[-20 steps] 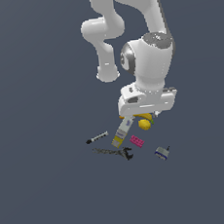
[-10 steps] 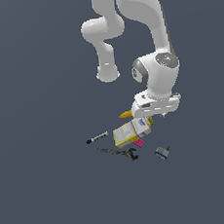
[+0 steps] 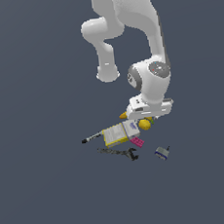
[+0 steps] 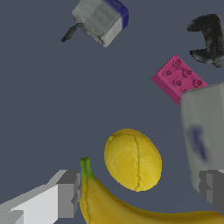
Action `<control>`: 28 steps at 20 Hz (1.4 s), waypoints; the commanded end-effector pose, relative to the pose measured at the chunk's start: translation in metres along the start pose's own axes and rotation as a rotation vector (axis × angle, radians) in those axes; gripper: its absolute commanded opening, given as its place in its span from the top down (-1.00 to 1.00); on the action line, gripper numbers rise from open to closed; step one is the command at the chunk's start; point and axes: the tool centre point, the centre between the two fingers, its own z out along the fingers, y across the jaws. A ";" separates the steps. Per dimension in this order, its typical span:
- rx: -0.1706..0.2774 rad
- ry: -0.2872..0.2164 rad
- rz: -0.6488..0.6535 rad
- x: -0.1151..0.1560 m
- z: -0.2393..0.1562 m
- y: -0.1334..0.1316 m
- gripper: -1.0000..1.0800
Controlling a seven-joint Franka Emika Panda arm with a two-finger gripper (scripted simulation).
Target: Pick up a designated object from a clutter of objects.
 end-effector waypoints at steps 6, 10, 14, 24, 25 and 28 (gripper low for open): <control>0.000 -0.001 0.001 -0.002 0.027 0.001 -0.92; -0.001 -0.001 0.003 -0.002 0.043 0.001 -0.92; -0.001 -0.001 0.003 -0.002 0.049 0.001 -0.92; -0.001 -0.001 0.003 -0.002 0.049 0.001 1.00; -0.001 -0.001 0.003 -0.002 0.049 0.001 1.00; 0.002 0.004 0.000 0.000 0.045 -0.001 1.00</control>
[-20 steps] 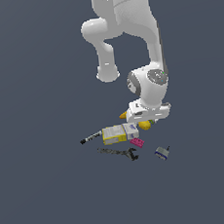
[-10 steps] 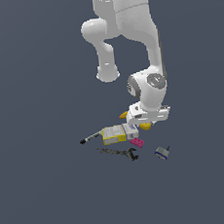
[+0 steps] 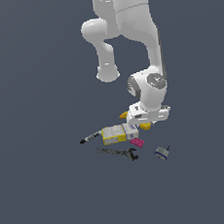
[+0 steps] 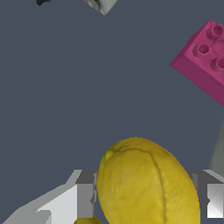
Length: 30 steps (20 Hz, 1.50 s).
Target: Pick up a designated object from a clutter of objects.
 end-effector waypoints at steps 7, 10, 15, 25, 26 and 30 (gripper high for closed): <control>0.000 0.001 0.000 0.009 -0.020 0.000 1.00; 0.000 0.001 0.000 0.015 -0.035 0.001 1.00; 0.001 0.000 0.000 0.030 -0.070 0.001 1.00; 0.002 -0.002 0.000 0.069 -0.162 0.003 1.00; 0.002 -0.002 0.000 0.073 -0.172 0.003 1.00; 0.001 -0.002 0.001 0.090 -0.209 0.003 1.00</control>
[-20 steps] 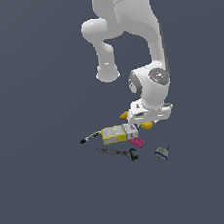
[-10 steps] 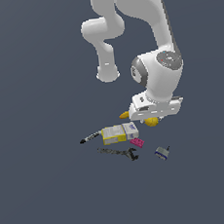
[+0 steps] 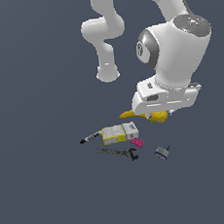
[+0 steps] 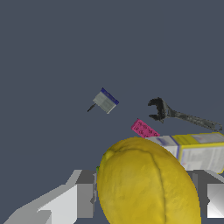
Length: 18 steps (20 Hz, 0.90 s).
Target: Pick up a designated object from a clutter of objects.
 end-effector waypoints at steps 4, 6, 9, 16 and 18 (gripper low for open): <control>0.000 -0.001 0.001 0.022 -0.050 0.001 1.00; 0.000 -0.001 0.001 0.029 -0.066 0.001 1.00; -0.001 -0.001 0.001 0.040 -0.088 0.001 1.00; -0.002 -0.002 0.002 0.061 -0.132 0.002 1.00; -0.002 -0.002 0.002 0.067 -0.143 0.002 1.00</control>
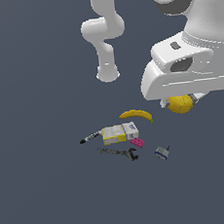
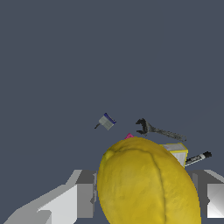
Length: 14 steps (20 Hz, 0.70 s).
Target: Pick up a designated object from a clutter of objects.
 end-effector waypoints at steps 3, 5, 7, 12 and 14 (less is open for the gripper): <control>0.000 0.000 0.000 0.012 -0.024 0.000 1.00; -0.001 0.000 0.001 0.017 -0.033 0.000 1.00; -0.001 0.000 0.001 0.021 -0.041 0.000 1.00; -0.001 0.000 0.001 0.028 -0.055 0.000 1.00; -0.001 0.000 0.001 0.030 -0.059 0.000 1.00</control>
